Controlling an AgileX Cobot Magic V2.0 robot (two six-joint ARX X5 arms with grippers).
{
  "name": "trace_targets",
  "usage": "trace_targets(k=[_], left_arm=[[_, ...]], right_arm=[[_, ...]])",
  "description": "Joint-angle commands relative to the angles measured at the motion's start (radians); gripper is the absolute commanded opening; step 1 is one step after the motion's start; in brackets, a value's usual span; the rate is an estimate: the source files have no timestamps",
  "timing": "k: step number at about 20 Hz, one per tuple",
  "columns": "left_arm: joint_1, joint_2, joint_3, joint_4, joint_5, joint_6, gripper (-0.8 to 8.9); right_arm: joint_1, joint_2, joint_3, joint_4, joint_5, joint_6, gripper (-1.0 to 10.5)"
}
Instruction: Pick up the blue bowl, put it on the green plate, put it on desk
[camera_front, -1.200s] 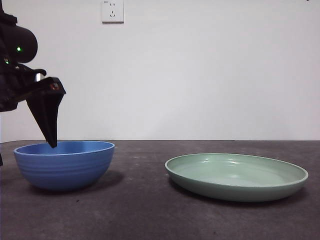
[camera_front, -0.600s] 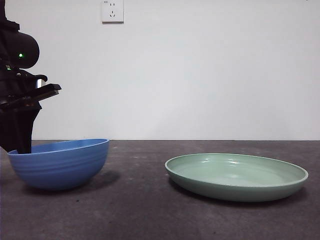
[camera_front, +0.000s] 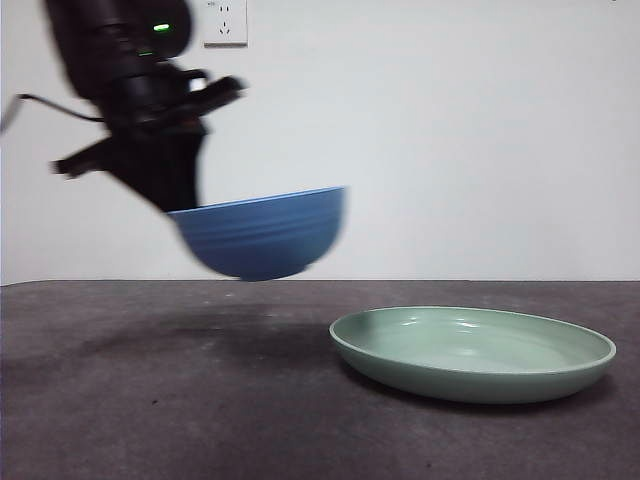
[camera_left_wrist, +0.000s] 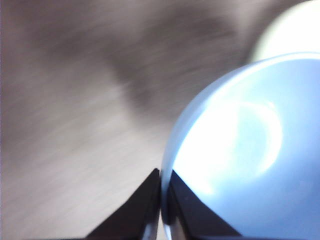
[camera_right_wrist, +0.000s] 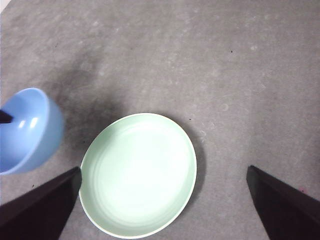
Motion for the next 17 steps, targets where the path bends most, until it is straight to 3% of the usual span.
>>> trace_targets(k=[1, 5, 11, 17], left_arm=[[-0.088, 0.1, 0.113, -0.002, -0.038, -0.039, 0.18], [-0.209, 0.294, 0.356, -0.06, -0.04, -0.043, 0.18], [-0.302, 0.544, 0.711, -0.212, -0.097, 0.002, 0.17], [-0.331, 0.629, 0.749, -0.245, -0.1, 0.011, 0.17]], right_arm=[[0.002, 0.003, 0.016, 0.006, -0.001, 0.003, 5.9], [0.002, 0.003, 0.016, 0.003, -0.001, 0.003, 5.9], [0.002, 0.003, 0.016, 0.002, -0.001, 0.003, 5.9], [0.002, 0.003, 0.016, 0.002, -0.001, 0.003, 5.9]])
